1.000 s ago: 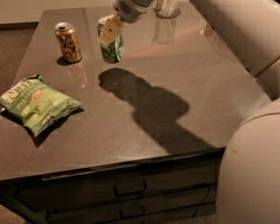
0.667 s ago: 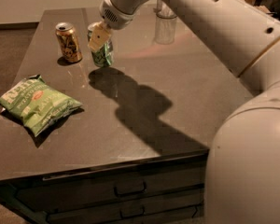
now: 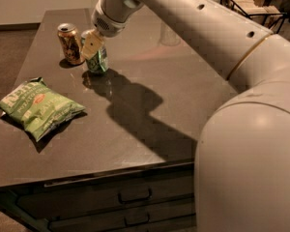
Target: Move green can near orange can
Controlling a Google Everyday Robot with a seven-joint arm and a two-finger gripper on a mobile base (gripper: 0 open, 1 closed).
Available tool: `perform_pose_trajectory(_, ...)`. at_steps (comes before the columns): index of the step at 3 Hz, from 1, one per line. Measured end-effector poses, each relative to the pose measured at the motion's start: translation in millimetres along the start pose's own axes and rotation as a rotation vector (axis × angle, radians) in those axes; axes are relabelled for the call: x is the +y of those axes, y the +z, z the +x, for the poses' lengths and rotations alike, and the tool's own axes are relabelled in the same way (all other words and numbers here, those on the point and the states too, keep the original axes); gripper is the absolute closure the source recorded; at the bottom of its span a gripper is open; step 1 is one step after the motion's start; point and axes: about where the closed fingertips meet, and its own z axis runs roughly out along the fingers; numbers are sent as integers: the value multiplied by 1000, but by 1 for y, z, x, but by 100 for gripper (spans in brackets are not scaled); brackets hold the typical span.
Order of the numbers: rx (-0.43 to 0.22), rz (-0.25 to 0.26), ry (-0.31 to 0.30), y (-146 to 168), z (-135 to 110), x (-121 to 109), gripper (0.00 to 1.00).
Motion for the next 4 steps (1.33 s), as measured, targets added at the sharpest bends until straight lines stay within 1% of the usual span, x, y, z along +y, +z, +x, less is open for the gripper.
perform_pose_trajectory(1, -17, -21, -4, 12, -9, 0, 82)
perform_pose_trajectory(2, -33, -39, -11, 22, -16, -1, 59)
perform_pose_trajectory(3, -61, -29, -34, 26, -19, -5, 35)
perform_pose_trajectory(4, -58, -35, -35, 30, -19, -3, 4)
